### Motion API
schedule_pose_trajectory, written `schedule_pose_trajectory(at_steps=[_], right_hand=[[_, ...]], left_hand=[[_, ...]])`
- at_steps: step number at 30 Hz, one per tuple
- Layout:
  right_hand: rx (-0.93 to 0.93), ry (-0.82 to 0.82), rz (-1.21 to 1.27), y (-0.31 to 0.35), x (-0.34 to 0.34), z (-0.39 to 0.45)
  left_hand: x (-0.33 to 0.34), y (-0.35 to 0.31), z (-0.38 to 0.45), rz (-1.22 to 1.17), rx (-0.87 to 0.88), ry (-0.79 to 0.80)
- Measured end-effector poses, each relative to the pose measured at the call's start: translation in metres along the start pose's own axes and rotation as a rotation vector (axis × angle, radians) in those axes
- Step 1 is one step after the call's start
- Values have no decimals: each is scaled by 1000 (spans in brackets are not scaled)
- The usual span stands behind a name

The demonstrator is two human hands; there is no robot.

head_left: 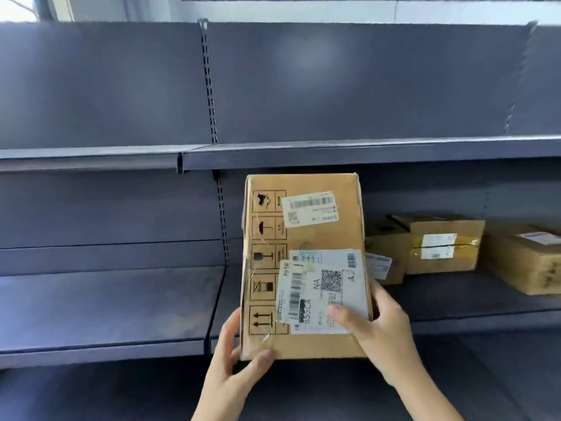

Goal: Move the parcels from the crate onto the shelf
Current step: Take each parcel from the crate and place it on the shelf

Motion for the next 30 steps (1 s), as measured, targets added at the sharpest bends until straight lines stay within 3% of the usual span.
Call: schedule_pose_trajectory(at_steps=[8,15,21,25,30], right_hand=[[23,-35,-76,-3,24,-16],[47,117,-143,16,16,-2],[-280,-26,-348,87,-12,64],[-348,68,-479,112,-12,109],[-272,285,-542,122,3,129]], left_hand=[[-5,16,-5,-334,-161,14],[-8,7,0,-536,-66,-26],[-11,5,-1,-580,-70,-16],[-11,5,-2,-609,-66,-13],[-11,6,-2,-632,-70,-17]])
Point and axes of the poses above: each hand's wrist, its own z-axis towards the middle knuckle, its own x-axis out of the palm, y = z × x, the point moved 2 cm from there along z, towards the middle knuckle, and after that the axes turned 2 degrees about -z, right-handed, at the moved point
